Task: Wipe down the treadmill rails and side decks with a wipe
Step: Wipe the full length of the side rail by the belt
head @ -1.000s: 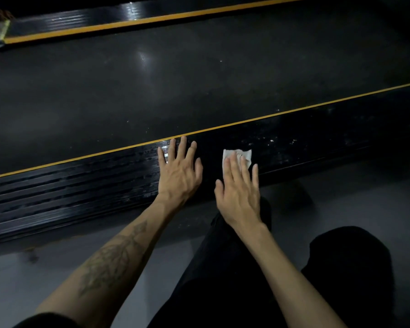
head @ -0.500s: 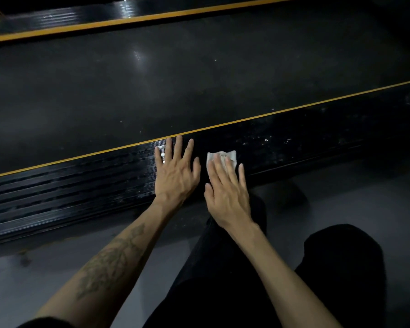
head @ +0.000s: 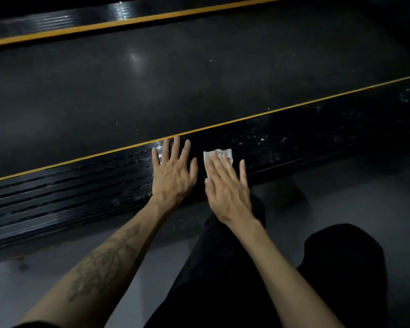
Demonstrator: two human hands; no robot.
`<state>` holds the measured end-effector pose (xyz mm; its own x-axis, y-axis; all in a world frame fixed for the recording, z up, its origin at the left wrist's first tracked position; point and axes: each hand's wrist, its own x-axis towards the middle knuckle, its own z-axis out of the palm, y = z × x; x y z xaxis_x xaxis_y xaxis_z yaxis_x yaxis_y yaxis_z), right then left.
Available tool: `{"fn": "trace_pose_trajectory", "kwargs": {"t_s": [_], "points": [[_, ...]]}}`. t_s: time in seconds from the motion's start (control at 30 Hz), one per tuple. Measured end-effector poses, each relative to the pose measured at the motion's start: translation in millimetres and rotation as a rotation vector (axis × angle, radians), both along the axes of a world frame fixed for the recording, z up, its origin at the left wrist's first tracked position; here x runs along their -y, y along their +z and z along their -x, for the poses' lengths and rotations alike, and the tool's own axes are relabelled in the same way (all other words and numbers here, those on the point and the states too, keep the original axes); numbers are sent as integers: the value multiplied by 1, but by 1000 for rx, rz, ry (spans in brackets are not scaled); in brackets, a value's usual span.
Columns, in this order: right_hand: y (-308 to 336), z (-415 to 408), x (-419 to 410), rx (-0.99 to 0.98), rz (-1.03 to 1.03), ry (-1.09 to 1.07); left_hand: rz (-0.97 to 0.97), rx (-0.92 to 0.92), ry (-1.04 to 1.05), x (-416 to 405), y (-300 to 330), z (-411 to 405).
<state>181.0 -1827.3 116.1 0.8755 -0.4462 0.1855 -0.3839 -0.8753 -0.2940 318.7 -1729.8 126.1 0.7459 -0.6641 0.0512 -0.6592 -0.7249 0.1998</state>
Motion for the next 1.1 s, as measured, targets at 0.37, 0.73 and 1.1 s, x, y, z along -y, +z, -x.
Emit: {"fn": "trace_pose_trajectory", "kwargs": {"t_s": [0.37, 0.73, 1.1], "points": [[-3, 6, 3, -16, 22, 31, 30, -97, 54, 17, 10, 2], [-3, 11, 6, -47, -11, 51, 35, -38, 53, 21, 5, 8], [-3, 15, 6, -24, -27, 11, 13, -28, 27, 25, 4, 9]]}}
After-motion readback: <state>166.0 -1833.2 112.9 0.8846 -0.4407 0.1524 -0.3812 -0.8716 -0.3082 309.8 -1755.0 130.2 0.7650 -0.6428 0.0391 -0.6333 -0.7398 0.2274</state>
